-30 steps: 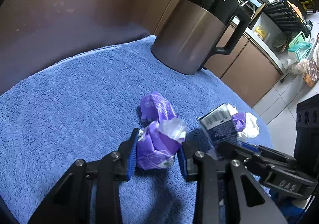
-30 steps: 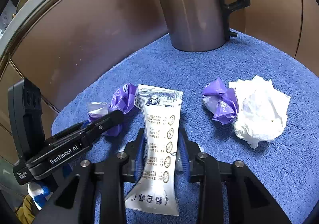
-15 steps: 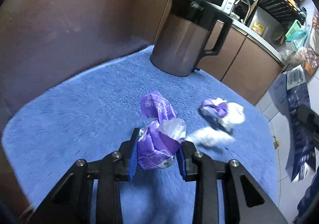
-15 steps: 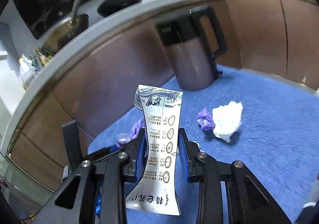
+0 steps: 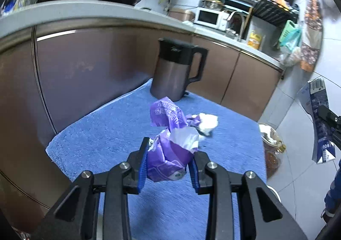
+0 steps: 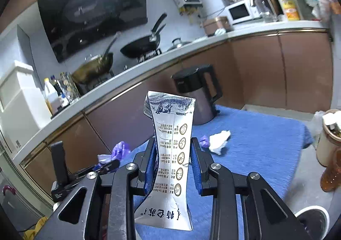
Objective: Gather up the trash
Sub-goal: 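Carry wrapper and tube over the steel bin and open both tools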
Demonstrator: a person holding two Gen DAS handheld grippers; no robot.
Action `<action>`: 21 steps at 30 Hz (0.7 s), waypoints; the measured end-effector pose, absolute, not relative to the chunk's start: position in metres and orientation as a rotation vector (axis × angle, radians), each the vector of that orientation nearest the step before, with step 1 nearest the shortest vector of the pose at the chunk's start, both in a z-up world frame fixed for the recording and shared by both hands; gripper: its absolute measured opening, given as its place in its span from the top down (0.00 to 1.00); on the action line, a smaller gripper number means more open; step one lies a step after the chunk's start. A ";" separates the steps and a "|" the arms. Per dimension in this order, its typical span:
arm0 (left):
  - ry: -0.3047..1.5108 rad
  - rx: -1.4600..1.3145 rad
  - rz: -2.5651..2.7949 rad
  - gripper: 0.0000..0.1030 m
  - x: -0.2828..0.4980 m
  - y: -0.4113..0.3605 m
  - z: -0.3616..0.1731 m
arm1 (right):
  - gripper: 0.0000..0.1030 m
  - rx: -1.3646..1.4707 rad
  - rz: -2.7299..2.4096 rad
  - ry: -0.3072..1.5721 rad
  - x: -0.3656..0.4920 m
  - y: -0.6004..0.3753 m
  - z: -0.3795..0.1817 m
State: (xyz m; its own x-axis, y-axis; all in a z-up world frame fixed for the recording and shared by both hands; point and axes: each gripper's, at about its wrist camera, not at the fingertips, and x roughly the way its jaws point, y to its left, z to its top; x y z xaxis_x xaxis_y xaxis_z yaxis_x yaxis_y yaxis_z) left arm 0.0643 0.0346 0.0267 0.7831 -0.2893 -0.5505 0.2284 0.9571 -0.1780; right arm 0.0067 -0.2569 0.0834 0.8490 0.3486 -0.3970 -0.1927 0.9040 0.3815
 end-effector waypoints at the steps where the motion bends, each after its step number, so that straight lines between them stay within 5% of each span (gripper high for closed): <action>1: 0.605 -0.097 -0.291 0.70 0.059 0.028 0.031 | 0.70 0.340 0.279 0.467 -0.003 -0.263 0.085; 12: 0.594 -0.039 -0.471 0.70 0.010 -0.073 0.053 | 0.70 0.373 0.081 0.386 -0.093 -0.354 0.086; 21: 0.709 0.068 -0.680 0.70 -0.007 -0.207 0.015 | 0.70 0.389 -0.144 0.445 -0.127 -0.425 0.034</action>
State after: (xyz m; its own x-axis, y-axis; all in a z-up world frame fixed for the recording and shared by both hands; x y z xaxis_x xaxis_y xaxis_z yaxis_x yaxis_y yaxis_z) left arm -0.0074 -0.2074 0.0154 0.5551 -0.5531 -0.6212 0.5977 0.7847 -0.1646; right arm -0.1267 -0.4254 0.0343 0.8941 -0.0513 -0.4448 0.2190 0.9166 0.3344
